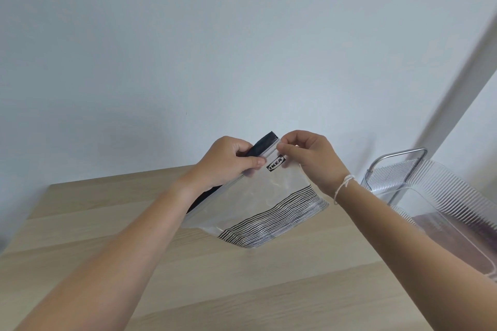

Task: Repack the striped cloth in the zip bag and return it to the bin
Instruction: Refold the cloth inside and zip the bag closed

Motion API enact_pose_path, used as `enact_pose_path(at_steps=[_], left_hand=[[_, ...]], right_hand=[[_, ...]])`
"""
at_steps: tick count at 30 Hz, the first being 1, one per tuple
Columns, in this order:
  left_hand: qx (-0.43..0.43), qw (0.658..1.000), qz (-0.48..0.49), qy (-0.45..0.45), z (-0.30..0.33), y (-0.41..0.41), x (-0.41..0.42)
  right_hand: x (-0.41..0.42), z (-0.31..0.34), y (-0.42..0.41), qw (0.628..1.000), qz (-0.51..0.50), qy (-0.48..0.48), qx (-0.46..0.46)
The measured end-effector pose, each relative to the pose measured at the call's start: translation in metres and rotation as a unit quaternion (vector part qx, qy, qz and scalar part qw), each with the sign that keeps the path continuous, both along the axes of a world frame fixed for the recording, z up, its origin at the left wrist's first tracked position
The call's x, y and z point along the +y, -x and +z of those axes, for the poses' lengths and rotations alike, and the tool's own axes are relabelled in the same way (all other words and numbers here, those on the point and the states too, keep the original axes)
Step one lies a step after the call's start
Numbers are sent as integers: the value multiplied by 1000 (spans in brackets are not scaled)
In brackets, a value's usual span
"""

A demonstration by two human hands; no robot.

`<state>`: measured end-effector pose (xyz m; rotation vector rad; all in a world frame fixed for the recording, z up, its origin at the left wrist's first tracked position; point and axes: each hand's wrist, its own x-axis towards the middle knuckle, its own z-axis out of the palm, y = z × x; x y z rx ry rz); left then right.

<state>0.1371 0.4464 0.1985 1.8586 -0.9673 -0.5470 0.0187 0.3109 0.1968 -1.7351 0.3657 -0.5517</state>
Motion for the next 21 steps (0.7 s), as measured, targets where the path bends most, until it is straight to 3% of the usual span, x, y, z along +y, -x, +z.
enact_pose_path(at_steps=[4, 12, 21], left_hand=[[2, 1000, -23, -4, -3, -1, 0], [67, 997, -18, -17, -3, -3, 2], [54, 998, 5, -25, 0, 0, 0]], right_hand=[[4, -2, 1, 1000, -10, 20, 15], [-3, -1, 2, 999, 19, -30, 13], [2, 4, 3, 999, 29, -14, 28]])
